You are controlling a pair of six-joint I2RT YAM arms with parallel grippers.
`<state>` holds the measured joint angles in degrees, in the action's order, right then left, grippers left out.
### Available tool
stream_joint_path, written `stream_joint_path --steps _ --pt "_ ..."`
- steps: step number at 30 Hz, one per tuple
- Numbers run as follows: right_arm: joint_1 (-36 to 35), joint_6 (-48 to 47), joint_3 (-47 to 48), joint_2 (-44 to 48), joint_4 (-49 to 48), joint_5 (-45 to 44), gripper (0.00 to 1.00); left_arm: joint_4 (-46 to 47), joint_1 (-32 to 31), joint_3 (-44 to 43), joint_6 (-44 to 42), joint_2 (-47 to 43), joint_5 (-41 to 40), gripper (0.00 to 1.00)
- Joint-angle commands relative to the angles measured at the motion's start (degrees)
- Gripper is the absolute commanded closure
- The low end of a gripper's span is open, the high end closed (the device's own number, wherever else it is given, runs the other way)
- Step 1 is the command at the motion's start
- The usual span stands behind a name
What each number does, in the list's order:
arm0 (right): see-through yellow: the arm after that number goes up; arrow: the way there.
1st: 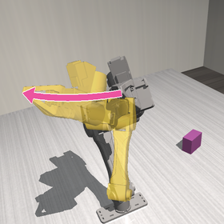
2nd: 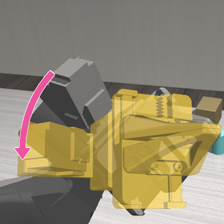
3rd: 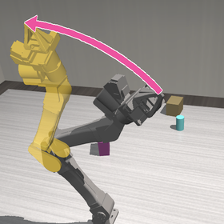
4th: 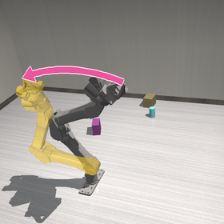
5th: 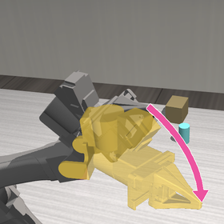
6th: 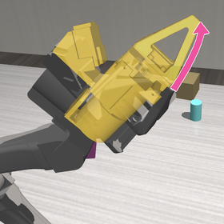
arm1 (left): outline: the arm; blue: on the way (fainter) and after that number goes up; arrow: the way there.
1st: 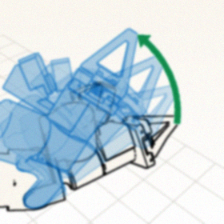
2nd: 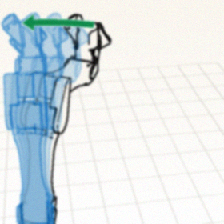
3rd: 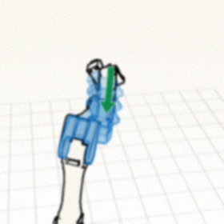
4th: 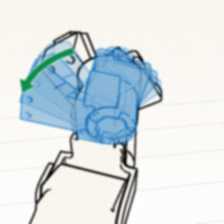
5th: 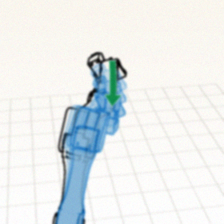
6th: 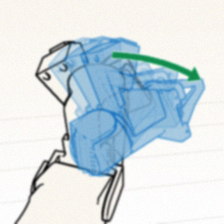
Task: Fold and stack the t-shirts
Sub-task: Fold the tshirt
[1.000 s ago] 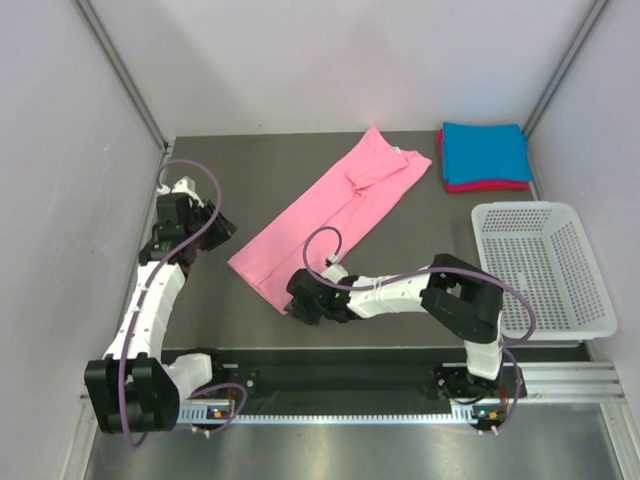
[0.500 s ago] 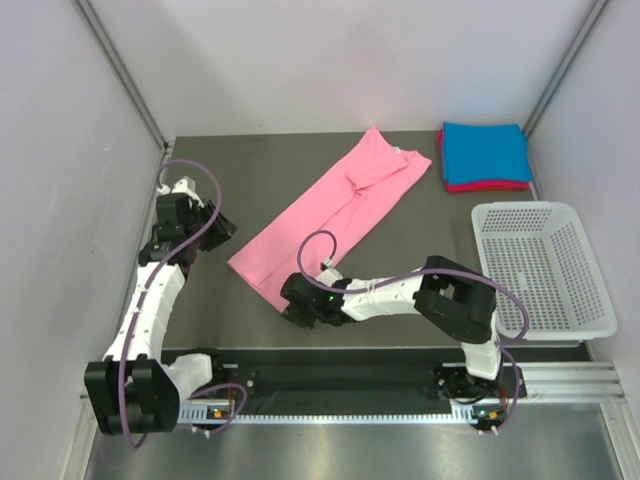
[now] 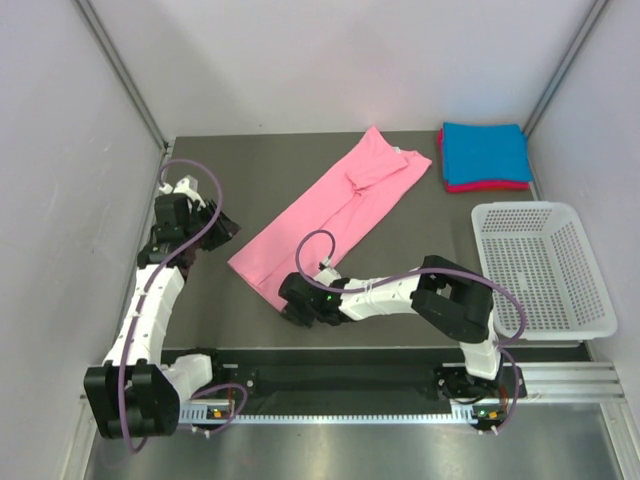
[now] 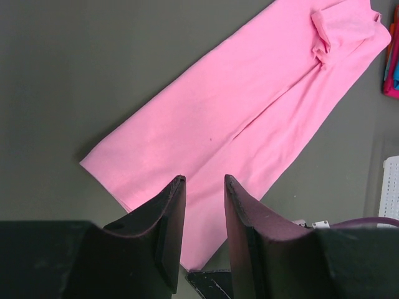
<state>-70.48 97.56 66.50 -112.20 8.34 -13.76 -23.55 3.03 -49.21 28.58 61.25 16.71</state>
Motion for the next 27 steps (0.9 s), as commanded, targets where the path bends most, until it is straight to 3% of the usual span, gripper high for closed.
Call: stream_joint_path --steps 1,2,3,15,20,27 --pt "-0.80 0.18 0.03 -1.18 0.36 -2.24 0.87 2.28 0.14 0.26 -0.89 -1.40 0.60 0.64" --pt "-0.71 0.00 -0.14 -1.09 0.28 -2.32 0.89 2.28 0.22 0.26 -1.15 -1.49 0.26 0.64" --pt "-0.71 -0.43 -0.14 -0.91 0.19 -2.59 1.00 2.28 0.22 0.26 -1.24 -1.58 0.25 0.64" --pt "-1.15 -6.67 -6.90 4.09 -1.48 -4.52 1.00 -0.53 -1.97 0.87 -3.17 -3.86 1.57 0.61" --pt "-2.38 -8.87 -12.44 7.07 -1.92 -4.96 1.00 -5.36 -10.14 -0.80 -5.90 -4.39 -11.78 0.55" --pt "-3.44 -11.07 -18.33 12.00 -1.84 -5.66 1.00 -5.62 -10.67 -0.62 -5.02 -3.34 -8.19 0.54"
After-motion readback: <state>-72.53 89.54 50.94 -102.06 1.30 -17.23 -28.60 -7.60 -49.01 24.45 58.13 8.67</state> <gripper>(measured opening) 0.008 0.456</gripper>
